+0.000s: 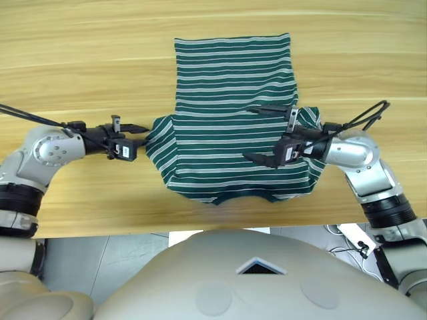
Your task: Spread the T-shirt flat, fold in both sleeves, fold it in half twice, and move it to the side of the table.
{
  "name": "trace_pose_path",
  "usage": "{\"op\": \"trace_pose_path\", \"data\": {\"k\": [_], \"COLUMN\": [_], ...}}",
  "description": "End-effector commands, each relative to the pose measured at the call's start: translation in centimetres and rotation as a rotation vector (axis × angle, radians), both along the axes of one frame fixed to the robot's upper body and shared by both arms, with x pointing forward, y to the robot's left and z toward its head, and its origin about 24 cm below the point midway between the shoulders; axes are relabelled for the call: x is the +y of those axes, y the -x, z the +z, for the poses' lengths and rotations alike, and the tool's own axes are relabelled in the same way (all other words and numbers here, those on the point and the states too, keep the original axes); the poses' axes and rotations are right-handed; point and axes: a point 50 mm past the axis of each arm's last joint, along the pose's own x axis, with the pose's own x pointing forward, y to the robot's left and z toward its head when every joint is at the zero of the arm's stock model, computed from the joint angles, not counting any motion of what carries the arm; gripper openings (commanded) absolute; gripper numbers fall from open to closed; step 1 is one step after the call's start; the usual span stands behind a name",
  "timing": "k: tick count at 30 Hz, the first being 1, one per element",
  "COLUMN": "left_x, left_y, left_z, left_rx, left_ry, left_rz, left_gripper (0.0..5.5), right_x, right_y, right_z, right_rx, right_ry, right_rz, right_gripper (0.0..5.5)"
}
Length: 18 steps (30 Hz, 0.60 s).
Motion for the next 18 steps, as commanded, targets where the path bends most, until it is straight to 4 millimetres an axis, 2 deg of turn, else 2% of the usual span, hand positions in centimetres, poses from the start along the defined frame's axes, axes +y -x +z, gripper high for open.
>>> {"op": "trace_pose_path", "data": {"k": [1,6,14,18], "left_x": [1.3,1.3,2.4,2.2], "left_y": [-0.3,-0.3,-0.9,0.8], "left_z": [0.8,1.2,4.2,2.8], "left_rx": [-0.017,-0.029,-0.131,-0.013], "left_ry": [-0.059,-0.019,0.065,0.012], "left_rz": [0.036,0.032,0.071,0.027], "left_gripper": [1.46,1.46,1.46,1.46], "right_x": [-0.9,-2.0,-2.5,-2.6], "right_y": [-0.5,-0.8,-1.1,-1.1], "right_z": [0.7,1.0,1.2,1.3], "right_rx": [-0.025,-0.042,-0.054,-0.058], "right_ry": [0.005,0.025,0.022,0.022], "right_rz": [-0.029,-0.072,-0.098,-0.096], "right_gripper": [5.35,5.35,5.35,5.35]}}
